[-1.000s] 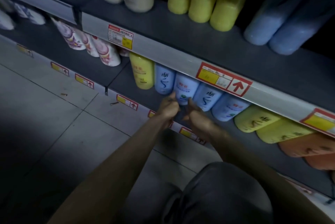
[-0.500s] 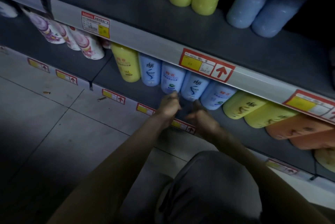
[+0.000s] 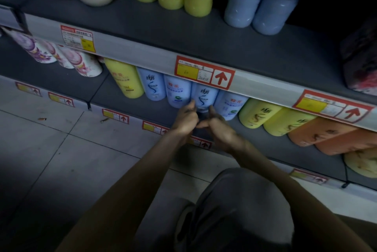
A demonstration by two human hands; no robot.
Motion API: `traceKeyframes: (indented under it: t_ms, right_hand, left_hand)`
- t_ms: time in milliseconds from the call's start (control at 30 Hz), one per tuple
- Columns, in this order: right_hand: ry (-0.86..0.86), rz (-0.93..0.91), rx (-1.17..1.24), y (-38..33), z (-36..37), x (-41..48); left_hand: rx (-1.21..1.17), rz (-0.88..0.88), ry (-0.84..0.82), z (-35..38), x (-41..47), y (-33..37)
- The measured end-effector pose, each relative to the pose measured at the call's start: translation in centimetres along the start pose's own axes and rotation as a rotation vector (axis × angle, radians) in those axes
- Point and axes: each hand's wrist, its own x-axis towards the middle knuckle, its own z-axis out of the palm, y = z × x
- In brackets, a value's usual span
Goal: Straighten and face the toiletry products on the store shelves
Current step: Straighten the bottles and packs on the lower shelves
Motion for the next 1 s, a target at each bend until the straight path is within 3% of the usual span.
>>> traceKeyframes:
  t_ms: [200,433,733,867,1000]
  right_hand:
    - [0.122,0.086,-0.060,0.8,-3.0,-1.5]
    - [0.151,0.081,-0.023,0.5,-5.2,-2.0]
    - [0.166,0.071,-0.022,0.7,-5.5,-3.0]
    - [0.304,0.111,0.061,1.6,-7.6,-4.9]
    - [0.457,0.048,0.130,1.7,-11.0,-7.0]
  left_hand:
    - [0.082,-0.104,-0.057,2.5,-0.8,-0.5]
    - [0.084,-0.060,-0.134,6.0,-0.1,-0.6]
    - [0.053,-0.074,-0.087,6.5,-0.6,-0.8]
    - [0.047,-0.128,-0.137,8.7,-2.3,-1.2]
    - [0.032,-0.051,-0.243,12.2,-2.1,-1.1]
